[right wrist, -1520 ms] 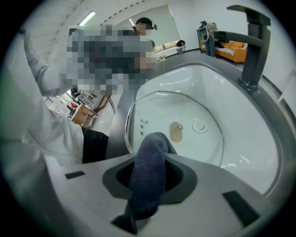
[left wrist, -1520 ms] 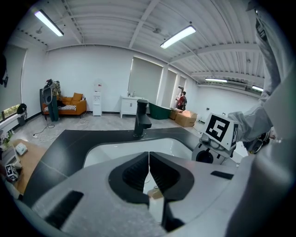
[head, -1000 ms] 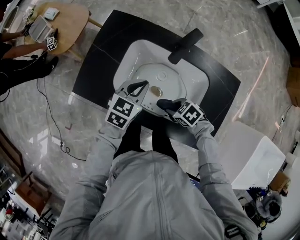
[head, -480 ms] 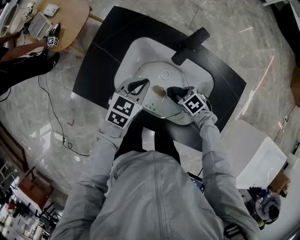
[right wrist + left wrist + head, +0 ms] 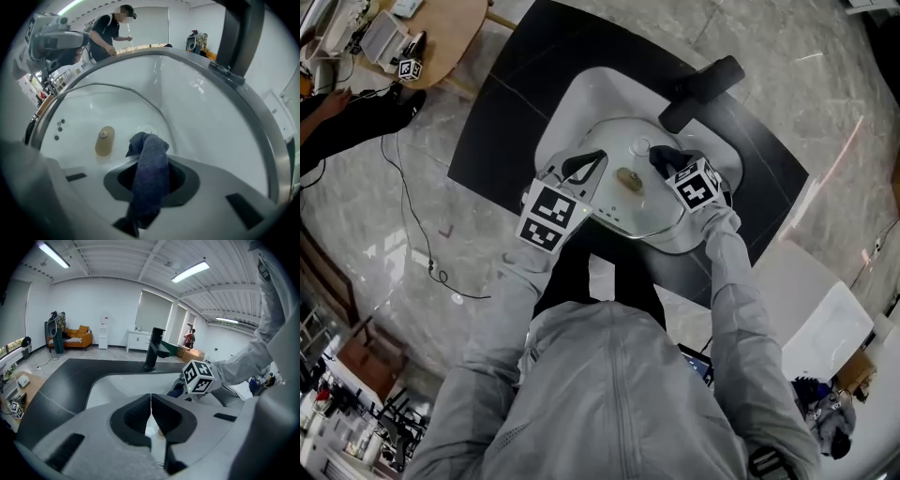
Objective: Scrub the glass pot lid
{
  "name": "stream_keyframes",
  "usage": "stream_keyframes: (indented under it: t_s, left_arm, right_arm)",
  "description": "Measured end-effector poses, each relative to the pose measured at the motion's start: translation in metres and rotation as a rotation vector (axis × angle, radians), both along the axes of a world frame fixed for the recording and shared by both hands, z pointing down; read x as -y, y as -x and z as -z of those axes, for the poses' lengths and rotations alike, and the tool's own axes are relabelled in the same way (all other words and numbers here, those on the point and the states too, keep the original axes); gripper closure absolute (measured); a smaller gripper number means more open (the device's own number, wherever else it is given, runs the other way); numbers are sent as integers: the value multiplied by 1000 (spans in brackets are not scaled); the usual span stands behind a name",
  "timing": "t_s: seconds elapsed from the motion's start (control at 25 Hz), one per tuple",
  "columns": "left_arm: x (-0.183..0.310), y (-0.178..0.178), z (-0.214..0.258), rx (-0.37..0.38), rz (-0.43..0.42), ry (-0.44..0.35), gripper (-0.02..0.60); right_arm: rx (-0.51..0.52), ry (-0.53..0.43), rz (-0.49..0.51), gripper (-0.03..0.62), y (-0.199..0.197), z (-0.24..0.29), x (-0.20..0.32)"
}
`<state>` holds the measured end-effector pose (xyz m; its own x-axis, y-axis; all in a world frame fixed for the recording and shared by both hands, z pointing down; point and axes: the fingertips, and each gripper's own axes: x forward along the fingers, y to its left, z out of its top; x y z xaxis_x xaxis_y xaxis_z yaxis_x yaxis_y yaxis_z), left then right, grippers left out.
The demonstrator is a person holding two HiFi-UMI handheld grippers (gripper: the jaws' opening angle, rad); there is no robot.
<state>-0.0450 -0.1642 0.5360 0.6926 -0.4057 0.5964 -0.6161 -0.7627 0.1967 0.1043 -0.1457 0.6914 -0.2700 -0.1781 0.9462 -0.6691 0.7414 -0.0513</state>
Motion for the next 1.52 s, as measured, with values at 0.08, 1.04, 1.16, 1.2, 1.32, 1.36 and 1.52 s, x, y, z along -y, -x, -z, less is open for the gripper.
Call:
stream_keyframes:
  t_s: [0.08,1.04,1.16,1.2,1.32,1.36,1.52]
  left_arm:
    - [0,1,-2,4,3,3,554]
    - [-14,12,2,-5,6,-7,553]
    - [-16,15,3,-6,15,-10,554]
    - [-17,17,4,-5,16,-12,552]
    - [-19,20,5,-4,18,-16,553]
    - [-20,21,6,-4,19,-18,554]
    - [-25,22,9,-7,16,-22,552]
  right_arm:
    - [-20,-41,-15,508,-1,-3,12]
    - [125,-25,141,508,76,22,-29]
    - [150,11,191,508,88,32,-46]
    - [156,20,210,508,92,34,-51]
    - [173,40,251,508,104,42,-65]
    - [180,46,262,508,108,45,-70]
    - [199,62,313,508,118,57,-86]
